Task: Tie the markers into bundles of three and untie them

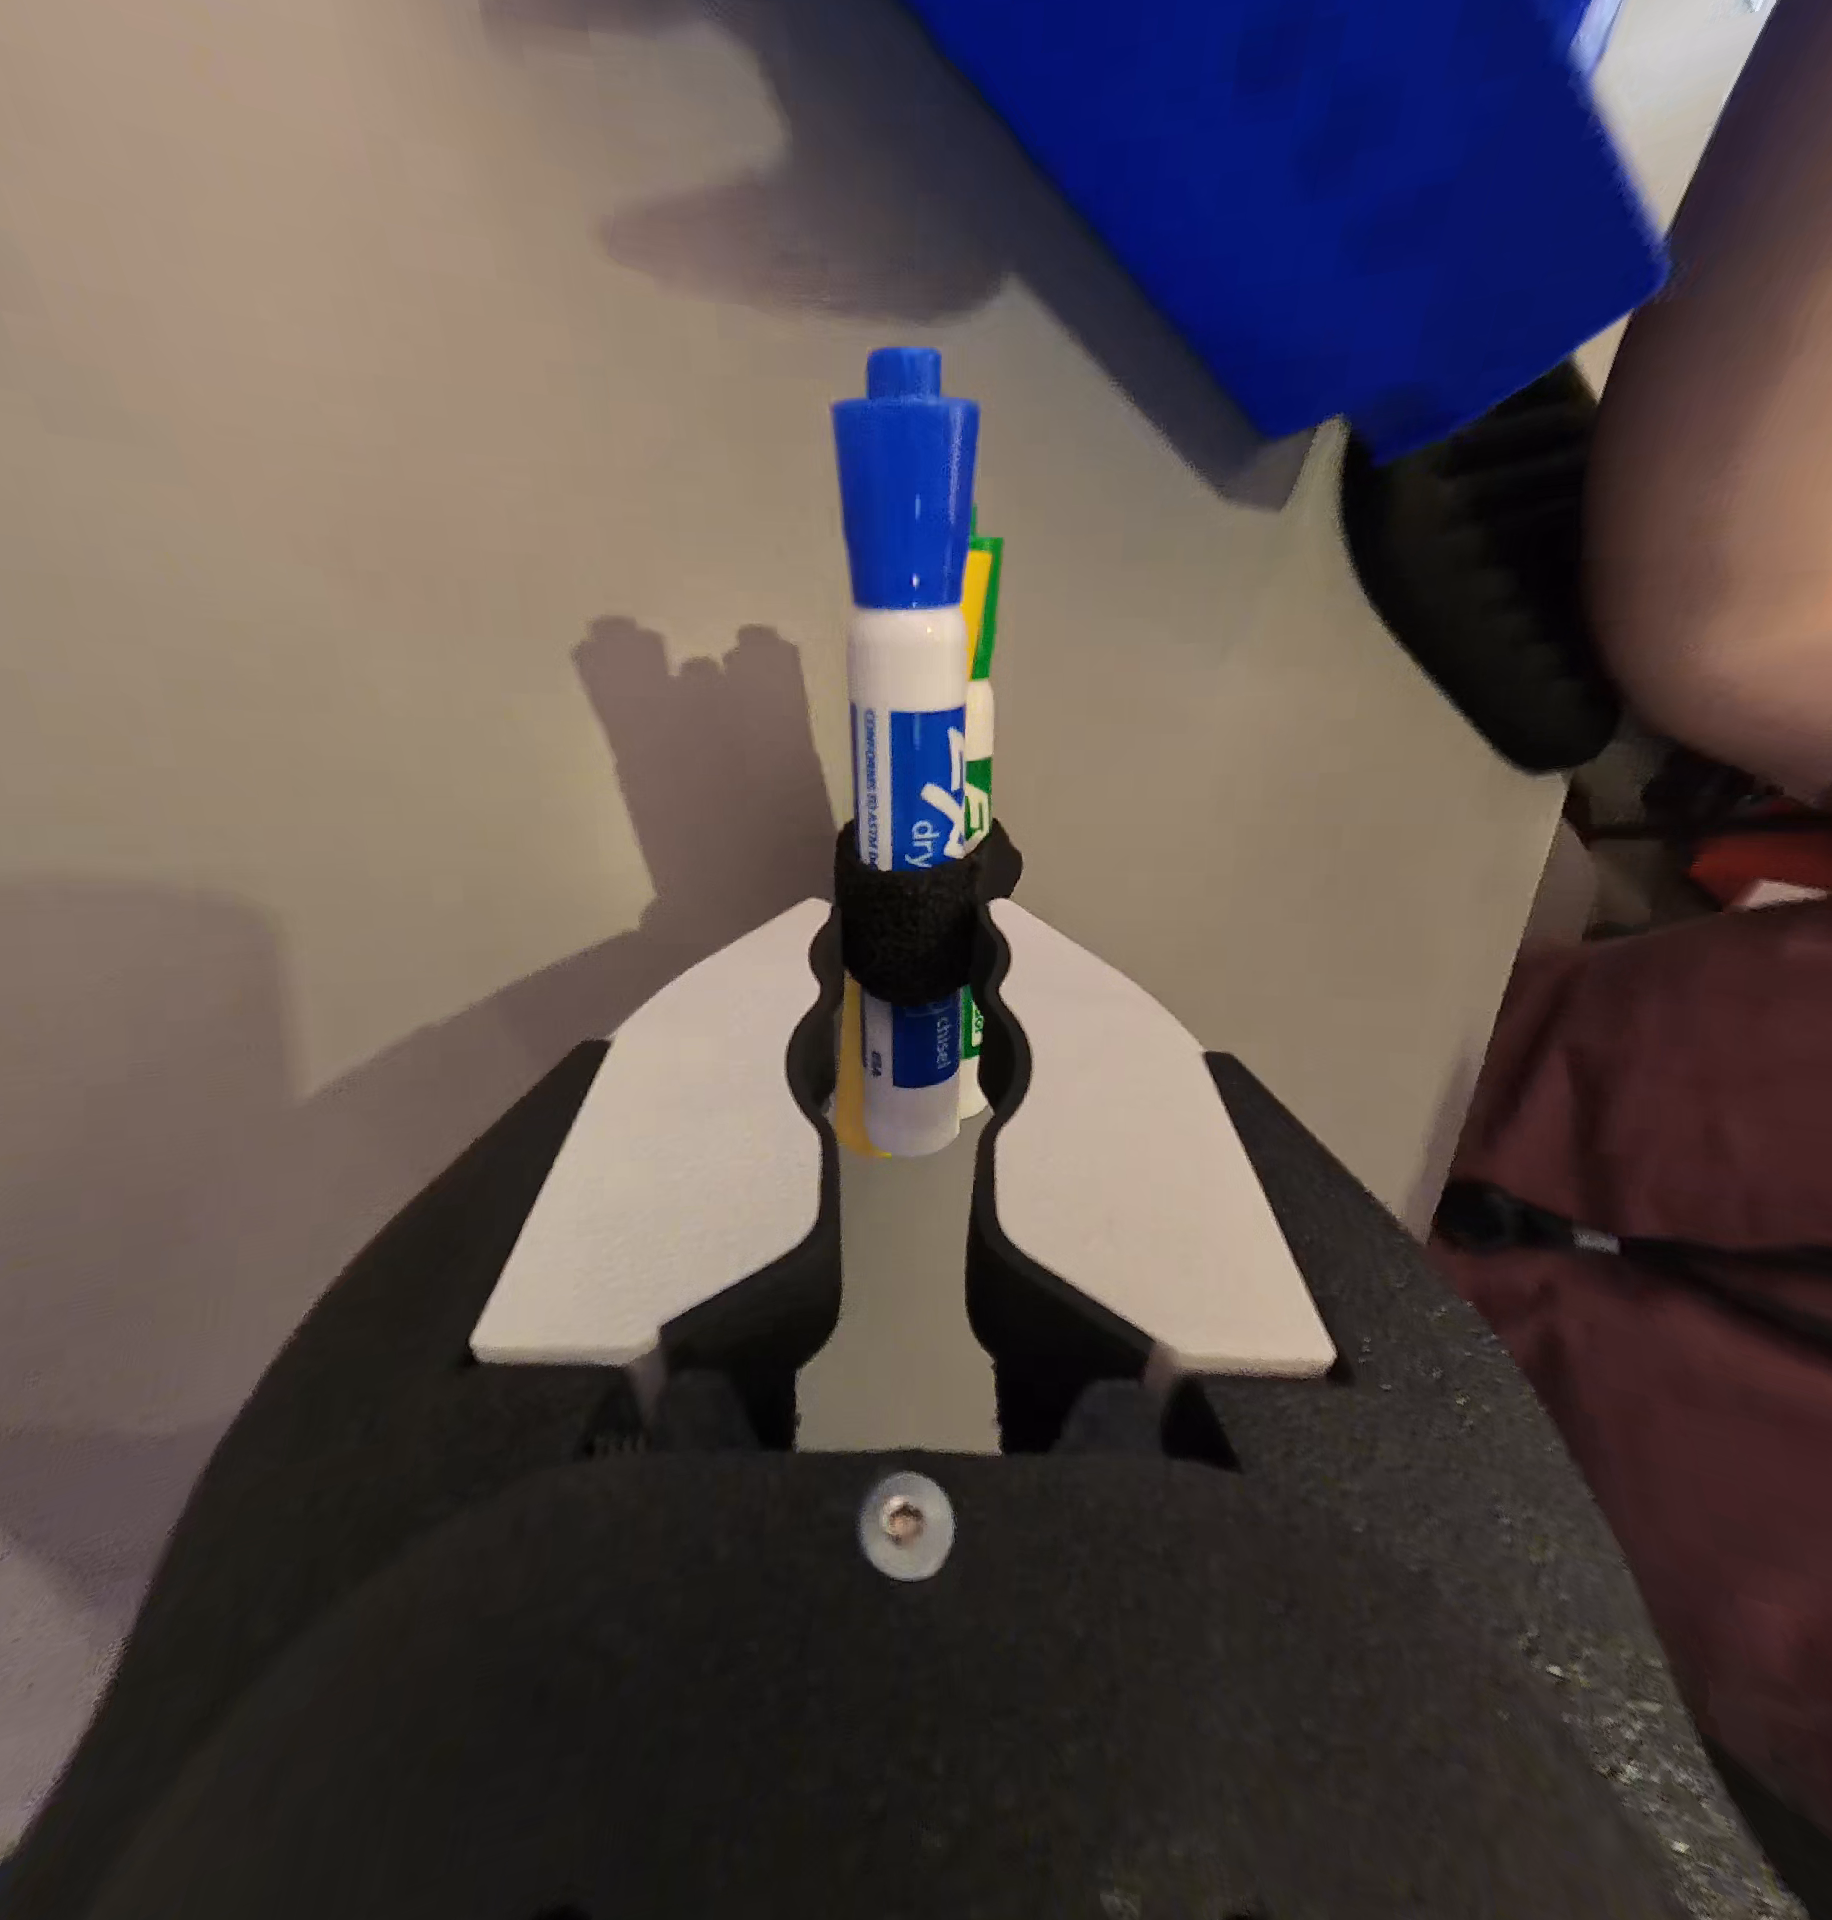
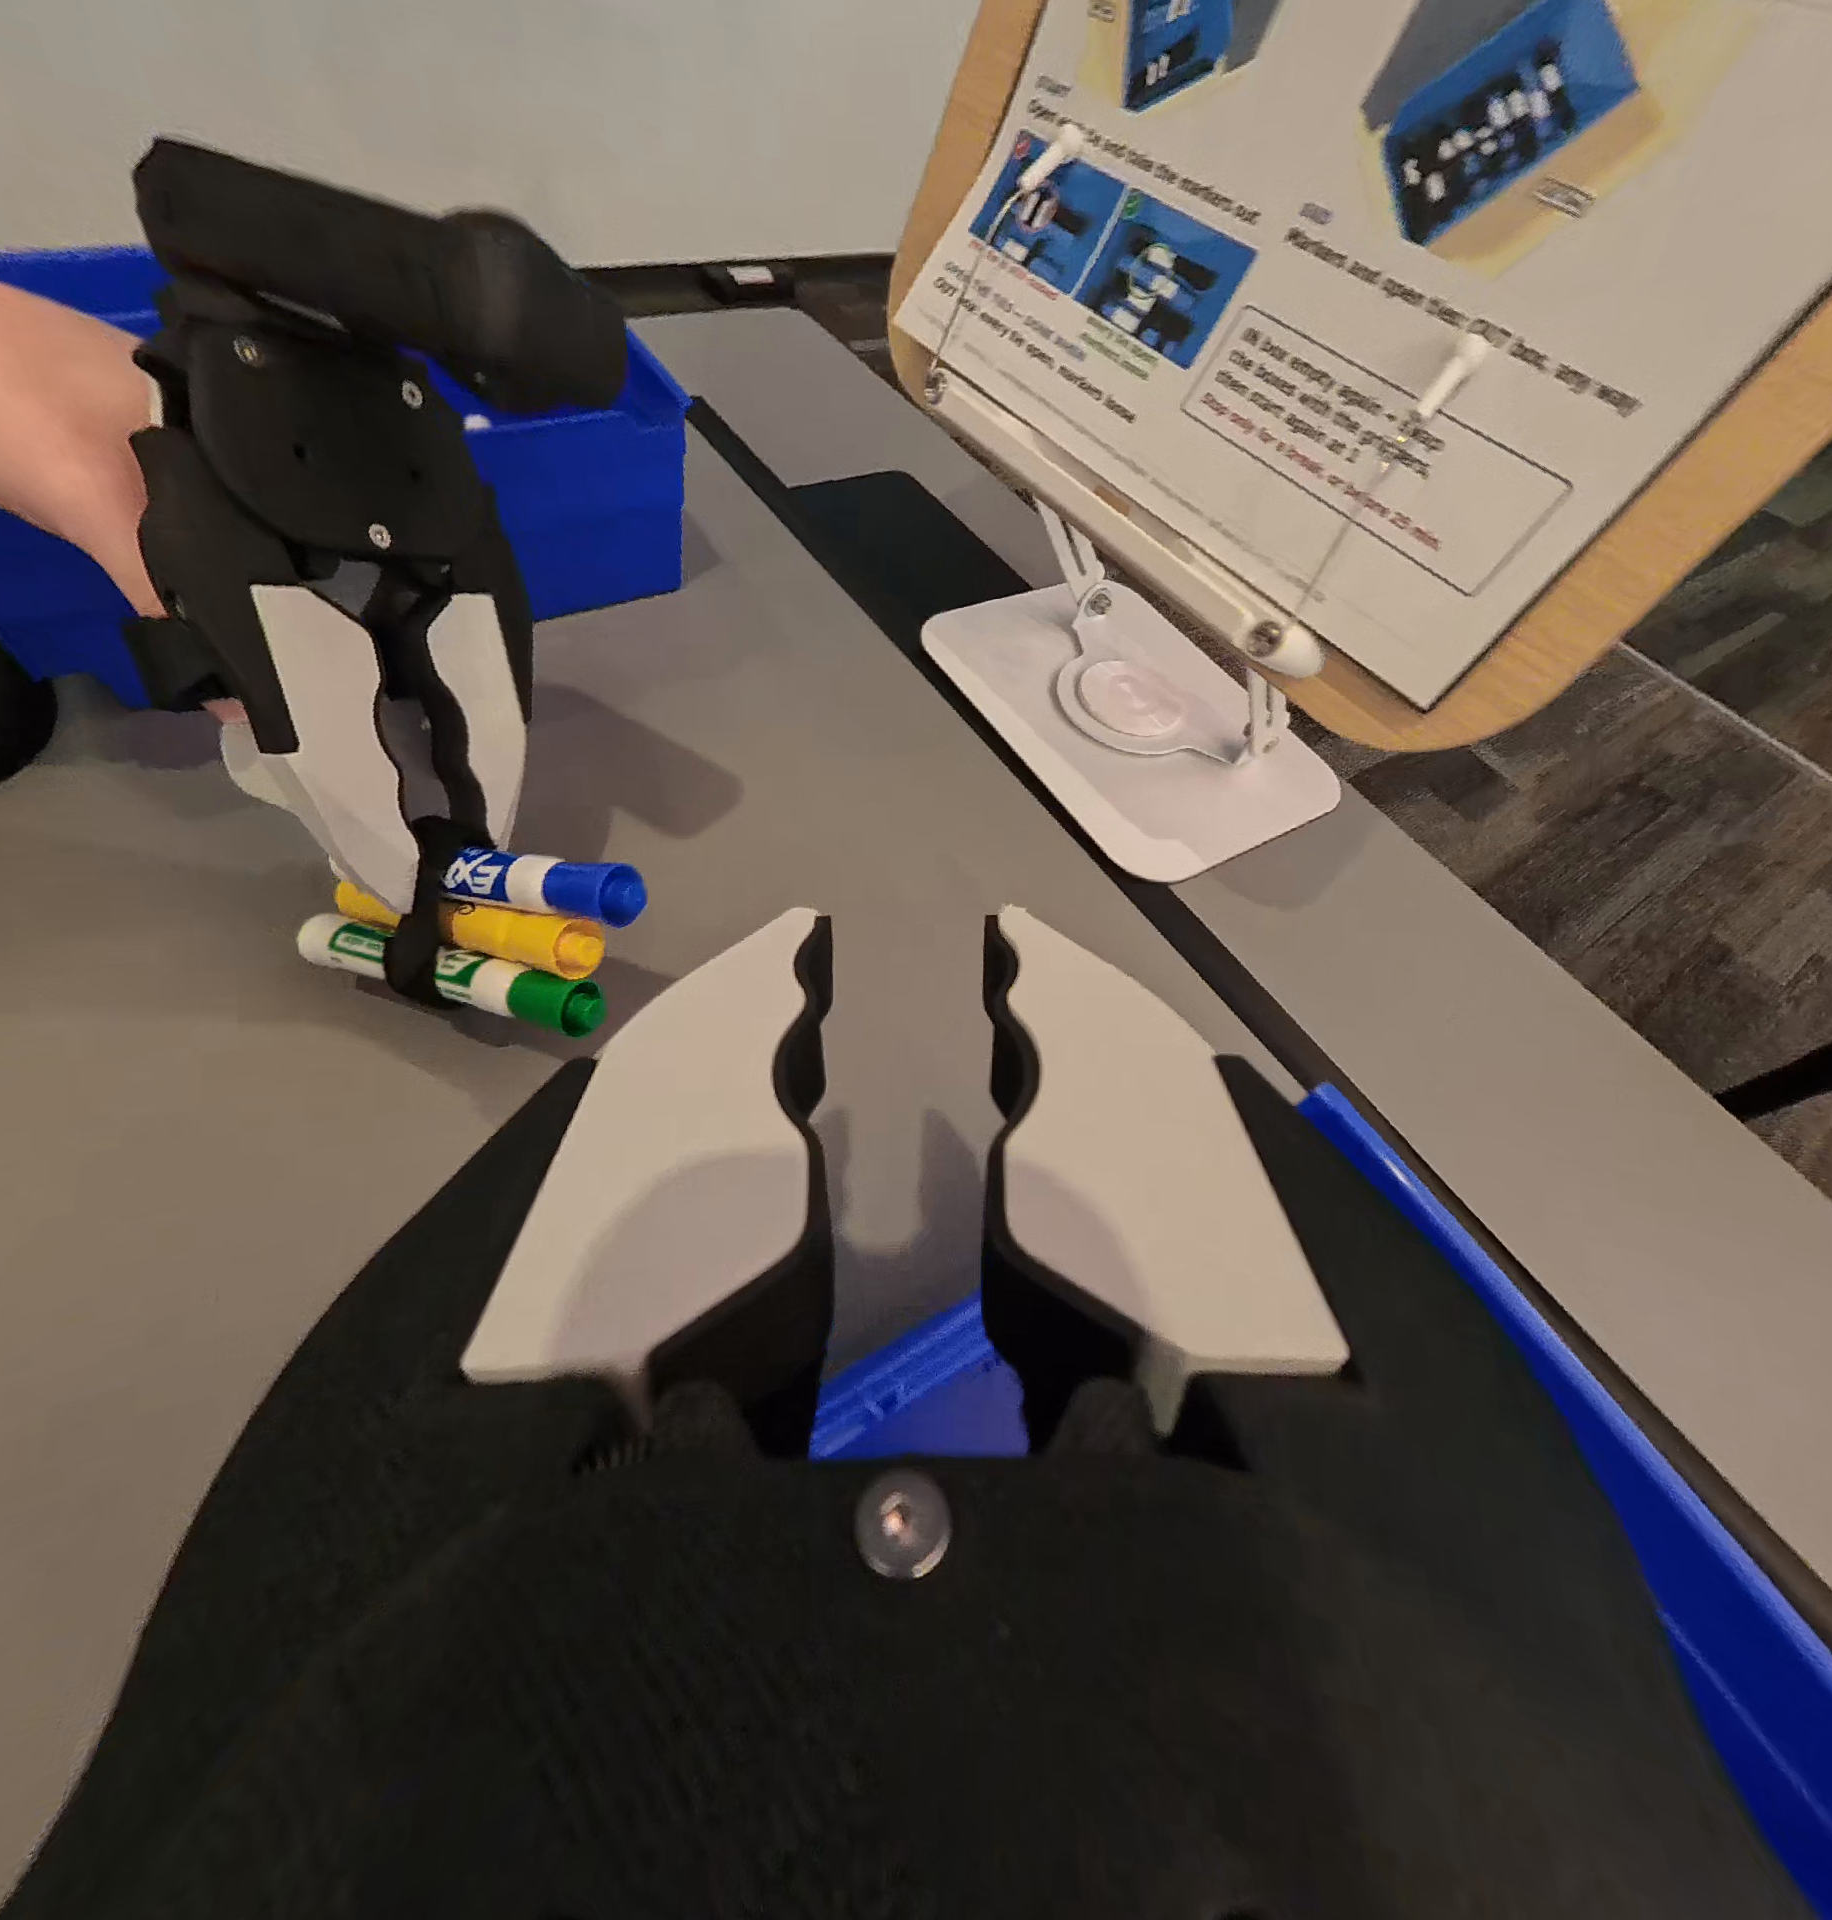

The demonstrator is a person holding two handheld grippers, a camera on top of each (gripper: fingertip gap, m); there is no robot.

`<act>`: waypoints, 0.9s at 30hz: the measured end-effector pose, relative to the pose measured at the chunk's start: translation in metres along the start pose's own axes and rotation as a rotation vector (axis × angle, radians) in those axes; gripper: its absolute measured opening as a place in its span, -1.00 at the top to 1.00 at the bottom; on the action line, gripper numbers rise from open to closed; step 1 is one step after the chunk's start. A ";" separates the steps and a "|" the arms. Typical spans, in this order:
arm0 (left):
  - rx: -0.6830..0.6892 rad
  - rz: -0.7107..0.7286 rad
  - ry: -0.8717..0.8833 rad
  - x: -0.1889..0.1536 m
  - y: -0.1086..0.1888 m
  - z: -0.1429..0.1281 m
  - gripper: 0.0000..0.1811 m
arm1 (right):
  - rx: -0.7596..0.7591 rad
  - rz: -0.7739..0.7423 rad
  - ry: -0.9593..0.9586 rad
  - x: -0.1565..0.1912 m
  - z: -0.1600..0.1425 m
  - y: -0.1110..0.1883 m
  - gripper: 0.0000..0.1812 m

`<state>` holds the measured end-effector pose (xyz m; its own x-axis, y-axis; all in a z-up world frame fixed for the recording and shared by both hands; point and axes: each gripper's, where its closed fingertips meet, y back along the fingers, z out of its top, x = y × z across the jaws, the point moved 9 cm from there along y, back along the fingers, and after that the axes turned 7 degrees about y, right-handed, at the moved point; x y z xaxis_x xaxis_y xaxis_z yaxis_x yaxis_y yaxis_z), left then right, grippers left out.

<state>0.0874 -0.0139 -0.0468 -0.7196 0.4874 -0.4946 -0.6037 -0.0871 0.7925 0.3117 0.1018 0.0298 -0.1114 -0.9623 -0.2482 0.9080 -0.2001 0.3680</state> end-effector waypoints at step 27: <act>-0.613 -0.112 0.206 0.018 0.028 -0.021 0.75 | 0.135 0.120 0.368 0.123 0.043 -0.096 0.61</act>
<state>0.0504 -0.0261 -0.0415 -0.6556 0.3513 -0.6684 -0.7209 -0.5546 0.4156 0.1932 -0.0049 0.0026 0.1658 -0.8551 -0.4913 0.8420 -0.1365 0.5219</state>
